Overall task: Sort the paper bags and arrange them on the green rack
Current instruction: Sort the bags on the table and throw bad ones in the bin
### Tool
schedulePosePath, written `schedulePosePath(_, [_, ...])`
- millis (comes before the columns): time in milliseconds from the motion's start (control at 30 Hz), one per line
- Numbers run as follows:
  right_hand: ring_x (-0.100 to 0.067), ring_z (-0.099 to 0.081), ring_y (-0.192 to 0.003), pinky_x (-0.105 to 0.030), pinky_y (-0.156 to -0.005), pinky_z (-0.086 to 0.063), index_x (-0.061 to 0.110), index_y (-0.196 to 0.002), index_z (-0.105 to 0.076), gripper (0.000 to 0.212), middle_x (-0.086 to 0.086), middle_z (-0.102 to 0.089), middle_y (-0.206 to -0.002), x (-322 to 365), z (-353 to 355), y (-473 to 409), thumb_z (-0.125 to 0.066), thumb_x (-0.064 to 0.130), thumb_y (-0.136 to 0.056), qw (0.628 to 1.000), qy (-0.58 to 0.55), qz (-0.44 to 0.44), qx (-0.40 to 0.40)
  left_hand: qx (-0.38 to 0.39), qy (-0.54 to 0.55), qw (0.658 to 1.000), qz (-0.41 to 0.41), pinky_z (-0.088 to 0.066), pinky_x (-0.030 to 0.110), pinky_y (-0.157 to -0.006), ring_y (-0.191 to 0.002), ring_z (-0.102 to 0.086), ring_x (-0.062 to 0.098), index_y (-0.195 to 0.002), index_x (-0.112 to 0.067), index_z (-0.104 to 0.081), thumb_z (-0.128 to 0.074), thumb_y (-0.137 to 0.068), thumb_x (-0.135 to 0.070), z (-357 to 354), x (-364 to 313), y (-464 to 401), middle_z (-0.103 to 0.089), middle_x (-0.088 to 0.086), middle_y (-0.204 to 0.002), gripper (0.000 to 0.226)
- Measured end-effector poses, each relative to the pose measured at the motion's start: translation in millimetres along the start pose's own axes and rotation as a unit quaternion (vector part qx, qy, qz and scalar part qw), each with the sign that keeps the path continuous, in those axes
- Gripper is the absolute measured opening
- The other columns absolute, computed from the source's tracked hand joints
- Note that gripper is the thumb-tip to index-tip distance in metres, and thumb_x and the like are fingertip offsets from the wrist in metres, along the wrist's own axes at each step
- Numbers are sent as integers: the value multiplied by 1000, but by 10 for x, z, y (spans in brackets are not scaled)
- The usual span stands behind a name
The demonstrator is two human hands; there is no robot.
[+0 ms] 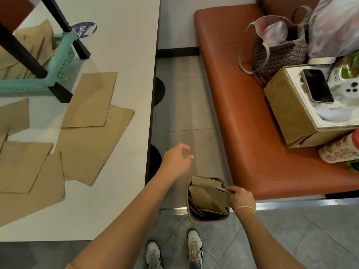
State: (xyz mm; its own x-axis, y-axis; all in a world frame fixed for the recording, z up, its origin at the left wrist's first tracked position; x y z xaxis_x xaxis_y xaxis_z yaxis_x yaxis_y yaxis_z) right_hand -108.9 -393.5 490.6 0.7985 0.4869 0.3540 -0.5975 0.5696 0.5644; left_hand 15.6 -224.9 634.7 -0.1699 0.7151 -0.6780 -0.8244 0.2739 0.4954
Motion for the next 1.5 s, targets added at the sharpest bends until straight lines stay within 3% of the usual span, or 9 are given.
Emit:
schedulePosePath(300, [-26,-58,-110,-32,-89,-48,29,-133,-50,49,-10,-60,-123,213,-207,-97,-36,6,-92,979,173,66,90,-21,-3,999,-31,-33,17,-89,-123,-48,14,-131,-17,-48,-52,-96,-21,11,54,-30,-52,1,-133,36])
schedulePosePath(533, [-27,-58,-111,-35,-96,-47,22,-123,-61,32,-9,-63,-121,790,-25,-95,-51,19,-93,985,75,128,84,-56,11,996,-70,-35,15,-87,-110,-53,8,-124,-19,-54,-53,-95,-21,237,-33,2,-59,-4,-121,30])
schedulePosePath(667, [-22,-62,-106,-31,-95,-48,21,-116,-66,27,-6,-67,-115,1473,236,17,-53,22,-92,978,37,201,32,-75,14,991,-107,-37,15,-84,-98,-52,3,-122,-20,-55,-52,-96,-21,533,-154,64,-60,-5,-116,26])
schedulePosePath(767, [-21,-62,-105,-28,-94,-44,20,-113,-68,27,-3,-69,-113,1998,490,190,-53,19,-91,965,3,263,-27,-147,11,983,-107,-39,17,-86,-101,-52,5,-123,-20,-54,-52,-95,-21,869,-140,77,-60,-4,-117,28])
schedulePosePath(900, [-21,-62,-103,-26,-95,-41,12,-109,-70,24,-5,-69,-112,2506,707,486,-53,15,-92,942,-49,325,-71,-263,-36,964,-28,-39,32,-99,-118,-48,24,-129,-11,-50,-50,-93,-20,1413,121,-22,-54,8,-127,38])
schedulePosePath(1067, [-21,-58,-107,-23,-93,-38,11,-116,-64,27,-7,-66,-115,2985,616,726,-52,16,-92,930,-37,363,-44,-315,-96,935,131,-35,38,-90,-119,-36,30,-127,-7,-43,-49,-92,-32,1994,545,-174,-45,13,-129,44])
schedulePosePath(1133, [-22,-53,-115,-27,-97,-39,14,-124,-58,34,-6,-60,-124,3178,528,755,-54,24,-92,932,-1,362,-29,-326,-87,926,170,-36,42,-95,-122,-34,33,-132,-4,-37,-52,-91,-39,2136,642,-199,-40,18,-133,56])
schedulePosePath(1333, [-28,-35,-128,-37,-102,-38,17,-140,-34,78,-9,-40,-135,3559,376,859,-72,44,-77,936,104,336,19,-322,-55,923,202,-35,42,-101,-125,-35,35,-136,-6,-31,-74,-75,-46,2290,716,-253,-36,20,-136,84])
schedulePosePath(1500, [-27,-49,-118,-36,-96,-46,17,-132,-38,84,-7,-50,-127,3628,326,813,-82,42,-65,956,81,274,66,-316,-45,926,203,-38,39,-97,-123,-38,33,-132,-7,-37,-76,-71,-47,2320,743,-295,-40,18,-132,83])
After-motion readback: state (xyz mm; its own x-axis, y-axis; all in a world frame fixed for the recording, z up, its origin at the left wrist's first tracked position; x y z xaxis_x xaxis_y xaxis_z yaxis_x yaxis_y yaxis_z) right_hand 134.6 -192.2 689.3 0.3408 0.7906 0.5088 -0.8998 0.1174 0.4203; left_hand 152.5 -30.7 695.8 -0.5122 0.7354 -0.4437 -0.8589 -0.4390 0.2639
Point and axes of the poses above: each hand's wrist, its own y-axis away from the middle knuckle, its own z-axis out of the back of the hand, x = y × z, the point moved 1 cm from there along -y, towards the middle knuckle
